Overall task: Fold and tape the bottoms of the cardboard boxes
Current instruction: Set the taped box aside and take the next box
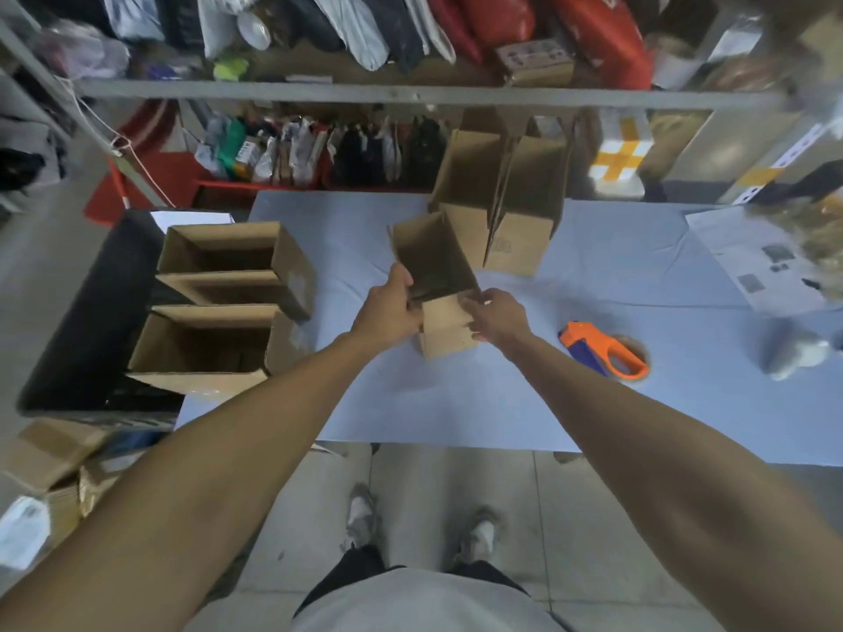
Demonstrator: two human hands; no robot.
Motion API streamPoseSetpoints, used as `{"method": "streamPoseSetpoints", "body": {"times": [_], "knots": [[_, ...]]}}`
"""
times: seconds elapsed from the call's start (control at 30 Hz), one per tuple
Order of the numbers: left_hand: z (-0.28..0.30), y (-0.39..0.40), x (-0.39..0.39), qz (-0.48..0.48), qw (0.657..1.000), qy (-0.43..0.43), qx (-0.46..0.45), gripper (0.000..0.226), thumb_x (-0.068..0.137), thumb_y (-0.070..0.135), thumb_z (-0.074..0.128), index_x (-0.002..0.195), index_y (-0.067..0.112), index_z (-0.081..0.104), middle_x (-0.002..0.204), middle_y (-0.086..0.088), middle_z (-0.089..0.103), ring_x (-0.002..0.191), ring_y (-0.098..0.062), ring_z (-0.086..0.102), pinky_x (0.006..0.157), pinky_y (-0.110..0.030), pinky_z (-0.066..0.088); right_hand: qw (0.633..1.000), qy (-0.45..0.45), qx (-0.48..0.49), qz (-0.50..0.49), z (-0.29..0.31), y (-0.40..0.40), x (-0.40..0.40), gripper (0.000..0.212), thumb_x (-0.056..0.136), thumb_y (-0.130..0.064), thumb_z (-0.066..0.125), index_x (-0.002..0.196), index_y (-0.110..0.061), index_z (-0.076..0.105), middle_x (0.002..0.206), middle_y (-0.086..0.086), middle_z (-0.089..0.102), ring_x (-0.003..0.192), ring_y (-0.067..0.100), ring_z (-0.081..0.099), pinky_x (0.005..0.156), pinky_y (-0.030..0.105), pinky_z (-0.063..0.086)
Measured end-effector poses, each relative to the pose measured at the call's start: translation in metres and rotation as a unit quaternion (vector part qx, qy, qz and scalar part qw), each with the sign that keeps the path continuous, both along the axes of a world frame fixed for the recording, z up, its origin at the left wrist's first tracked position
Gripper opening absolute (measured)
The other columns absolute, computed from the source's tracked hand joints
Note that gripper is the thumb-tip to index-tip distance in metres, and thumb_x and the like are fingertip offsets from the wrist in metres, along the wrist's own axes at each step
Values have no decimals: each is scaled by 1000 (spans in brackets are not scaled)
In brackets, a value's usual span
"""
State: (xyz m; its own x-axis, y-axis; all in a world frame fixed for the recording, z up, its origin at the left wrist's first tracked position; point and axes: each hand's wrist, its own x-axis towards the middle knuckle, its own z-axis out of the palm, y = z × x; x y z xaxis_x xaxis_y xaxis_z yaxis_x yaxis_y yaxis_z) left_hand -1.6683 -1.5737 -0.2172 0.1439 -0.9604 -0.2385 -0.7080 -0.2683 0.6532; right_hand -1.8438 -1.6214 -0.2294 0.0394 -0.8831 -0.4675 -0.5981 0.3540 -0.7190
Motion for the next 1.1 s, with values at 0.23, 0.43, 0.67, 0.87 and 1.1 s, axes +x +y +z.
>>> {"method": "streamPoseSetpoints", "body": {"times": [0.23,0.43,0.67,0.87,1.1], "knots": [[7,-2,-24,-134,989,-65,3,55,88,32,64,132,21,34,97,-7,61,83,-25,63,74,-37,56,998,16,49,-48,-1,1,-28,16,91,-12,54,104,-4,60,98,12,62,81,27,65,83,43,59],[15,-33,-22,-162,952,-248,-84,79,85,61,56,148,25,23,151,-15,32,136,-38,32,105,-51,39,995,72,-55,-34,2,18,-52,22,90,-4,46,97,-14,64,89,9,60,82,26,56,62,30,47],[31,-53,-25,-272,955,-121,-6,55,94,58,47,141,29,43,152,-13,36,139,-36,30,110,-43,30,985,47,-106,-131,5,30,-60,39,90,-5,48,121,-15,69,119,0,68,109,19,62,72,10,40],[-18,-21,-37,-291,938,-146,120,41,91,44,57,117,12,60,132,-15,44,128,-35,36,99,-32,33,989,38,-15,-141,-25,55,-62,30,89,-12,57,117,-10,65,114,5,64,111,23,59,77,24,39],[-34,-47,-44,-341,902,-253,81,100,68,57,73,148,31,20,157,-19,4,145,-39,4,113,-54,21,991,-3,94,-100,-59,58,-67,93,80,-17,74,153,-30,17,114,5,59,86,28,58,61,34,50]]}}
